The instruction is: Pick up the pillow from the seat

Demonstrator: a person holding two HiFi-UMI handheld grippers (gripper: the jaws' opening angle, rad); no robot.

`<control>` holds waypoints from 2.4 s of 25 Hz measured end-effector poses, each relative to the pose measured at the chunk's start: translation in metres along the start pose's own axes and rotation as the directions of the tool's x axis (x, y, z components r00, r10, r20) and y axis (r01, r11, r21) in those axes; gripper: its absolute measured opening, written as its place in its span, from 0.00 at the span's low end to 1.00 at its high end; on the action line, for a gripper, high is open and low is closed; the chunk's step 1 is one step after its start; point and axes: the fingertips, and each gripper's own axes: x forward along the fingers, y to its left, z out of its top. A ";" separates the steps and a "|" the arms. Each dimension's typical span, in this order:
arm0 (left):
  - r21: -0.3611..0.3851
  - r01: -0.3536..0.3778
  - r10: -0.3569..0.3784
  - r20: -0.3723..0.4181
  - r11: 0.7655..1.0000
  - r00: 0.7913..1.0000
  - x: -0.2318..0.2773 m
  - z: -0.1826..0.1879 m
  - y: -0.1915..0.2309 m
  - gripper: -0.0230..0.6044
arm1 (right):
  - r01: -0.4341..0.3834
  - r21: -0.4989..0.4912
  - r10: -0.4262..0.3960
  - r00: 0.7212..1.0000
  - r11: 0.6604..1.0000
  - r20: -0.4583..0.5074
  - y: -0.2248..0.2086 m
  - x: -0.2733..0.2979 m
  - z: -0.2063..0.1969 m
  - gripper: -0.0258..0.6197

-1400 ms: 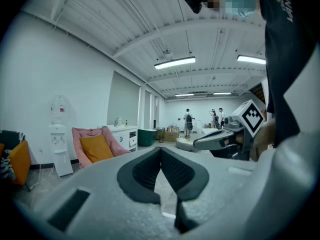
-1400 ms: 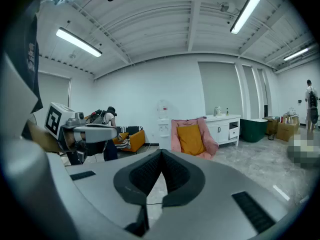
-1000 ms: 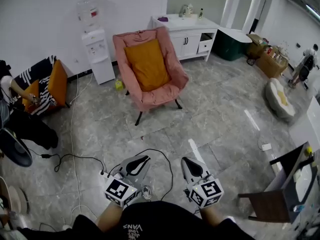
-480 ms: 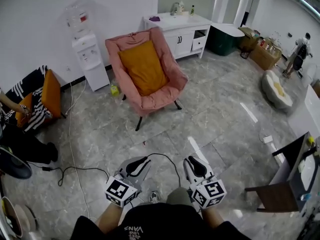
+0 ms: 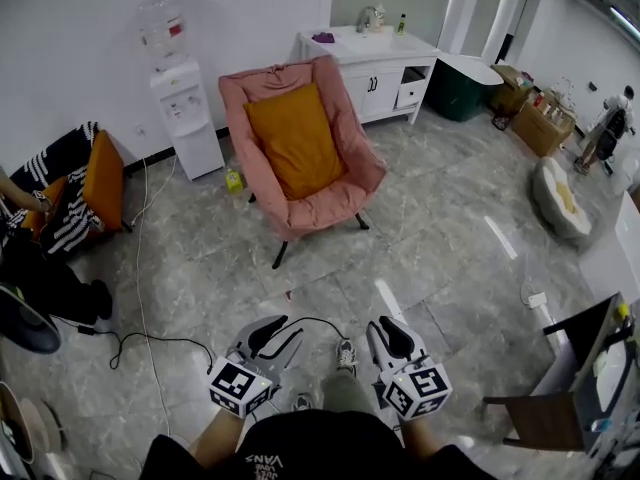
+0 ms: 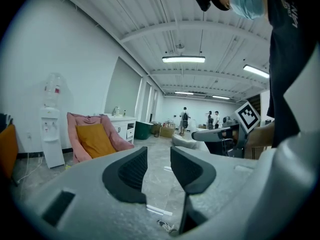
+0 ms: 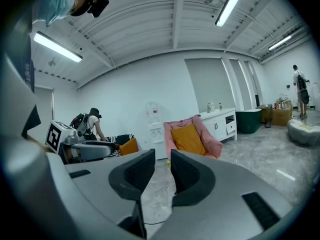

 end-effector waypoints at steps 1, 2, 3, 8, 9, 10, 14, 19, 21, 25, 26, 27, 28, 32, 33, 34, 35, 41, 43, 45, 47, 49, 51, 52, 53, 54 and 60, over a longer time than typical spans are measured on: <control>-0.007 -0.013 0.013 0.002 1.000 1.000 0.007 0.003 0.006 0.26 | -0.012 -0.004 0.012 1.000 1.000 -0.002 -0.007 0.009 0.003 0.17; -0.014 -0.025 0.025 0.003 1.000 1.000 0.014 0.007 0.012 0.26 | -0.024 -0.008 0.024 1.000 1.000 -0.005 -0.014 0.018 0.006 0.18; -0.018 -0.036 0.036 0.003 0.999 0.999 0.023 0.010 0.017 0.27 | -0.034 -0.011 0.033 0.999 0.999 -0.008 -0.021 0.027 0.010 0.18; -0.017 -0.079 0.079 0.005 0.997 0.997 0.072 0.026 0.044 0.27 | -0.079 -0.025 0.078 0.997 0.997 -0.020 -0.064 0.070 0.032 0.18; -0.016 -0.090 0.090 0.006 0.996 0.996 0.084 0.029 0.049 0.27 | -0.091 -0.031 0.090 0.996 0.995 -0.022 -0.074 0.077 0.037 0.18; -0.016 -0.100 0.100 0.008 0.995 0.995 0.095 0.033 0.053 0.27 | -0.102 -0.035 0.102 0.995 0.994 -0.024 -0.083 0.084 0.041 0.18; -0.019 -0.130 0.130 0.015 0.991 0.991 0.138 0.045 0.066 0.27 | -0.148 -0.055 0.147 0.989 0.987 -0.037 -0.120 0.112 0.055 0.18; -0.005 -0.173 0.173 0.023 0.985 0.985 0.185 0.056 0.078 0.27 | -0.202 -0.067 0.200 0.979 0.977 -0.038 -0.163 0.136 0.070 0.18; -0.008 -0.195 0.195 0.028 0.981 0.980 0.200 0.061 0.083 0.27 | -0.220 -0.071 0.218 0.975 0.973 -0.043 -0.178 0.145 0.075 0.18; -0.014 -0.238 0.239 0.030 0.971 0.971 0.218 0.069 0.099 0.27 | -0.250 -0.073 0.246 0.968 0.966 -0.055 -0.199 0.170 0.083 0.18; -0.017 -0.249 0.249 0.026 0.968 0.968 0.220 0.069 0.104 0.27 | -0.255 -0.069 0.251 0.966 0.965 -0.054 -0.203 0.176 0.085 0.18; -0.021 -0.260 0.260 0.022 0.965 0.965 0.222 0.069 0.110 0.27 | -0.257 -0.064 0.254 0.966 0.964 -0.053 -0.205 0.182 0.087 0.18; -0.028 -0.271 0.272 0.019 0.962 0.962 0.224 0.068 0.117 0.27 | -0.258 -0.060 0.256 0.965 0.964 -0.052 -0.207 0.188 0.089 0.18; -0.049 -0.286 0.287 0.006 0.957 0.958 0.237 0.067 0.146 0.27 | -0.259 -0.050 0.256 0.965 0.965 -0.054 -0.216 0.216 0.095 0.19; -0.051 -0.285 0.285 0.002 0.957 0.958 0.242 0.066 0.154 0.27 | -0.256 -0.047 0.253 0.966 0.966 -0.055 -0.220 0.223 0.096 0.19; -0.054 -0.284 0.285 0.000 0.957 0.959 0.249 0.065 0.162 0.27 | -0.252 -0.045 0.249 0.967 0.967 -0.056 -0.224 0.231 0.097 0.19; -0.058 -0.285 0.286 0.000 0.957 0.958 0.255 0.065 0.172 0.27 | -0.247 -0.043 0.244 0.968 0.968 -0.057 -0.230 0.240 0.098 0.19; -0.070 -0.286 0.288 0.024 0.956 0.957 0.305 0.079 0.243 0.27 | -0.202 -0.037 0.200 0.978 0.979 -0.049 -0.264 0.308 0.117 0.18; -0.071 -0.279 0.282 0.029 0.958 0.959 0.321 0.087 0.270 0.27 | -0.193 -0.034 0.192 0.980 0.981 -0.047 -0.271 0.335 0.128 0.18; -0.071 -0.274 0.276 0.028 0.959 0.961 0.335 0.095 0.298 0.27 | -0.193 -0.040 0.191 0.981 0.980 -0.046 -0.275 0.364 0.139 0.18; -0.071 -0.274 0.276 0.026 0.959 0.961 0.348 0.101 0.324 0.27 | -0.196 -0.047 0.193 0.980 0.980 -0.048 -0.280 0.392 0.149 0.18; -0.075 -0.280 0.282 0.027 0.957 0.959 0.359 0.105 0.350 0.27 | -0.193 -0.045 0.191 0.980 0.980 -0.049 -0.286 0.420 0.157 0.18; -0.080 -0.284 0.288 0.031 0.955 0.957 0.369 0.110 0.374 0.27 | -0.193 -0.048 0.191 0.980 0.980 -0.048 -0.291 0.448 0.166 0.18; -0.080 -0.285 0.288 0.031 0.955 0.957 0.373 0.113 0.385 0.27 | -0.195 -0.054 0.193 0.980 0.979 -0.048 -0.292 0.460 0.171 0.18; -0.077 -0.284 0.286 0.030 0.956 0.958 0.376 0.115 0.395 0.27 | -0.197 -0.059 0.194 0.980 0.979 -0.047 -0.294 0.470 0.175 0.18; -0.072 -0.282 0.285 0.028 0.957 0.958 0.379 0.117 0.404 0.27 | -0.196 -0.062 0.193 0.980 0.979 -0.044 -0.295 0.480 0.179 0.18; -0.082 -0.317 0.318 -0.011 0.945 0.948 0.392 0.110 0.450 0.27 | -0.196 -0.057 0.193 0.979 0.979 -0.060 -0.309 0.524 0.184 0.18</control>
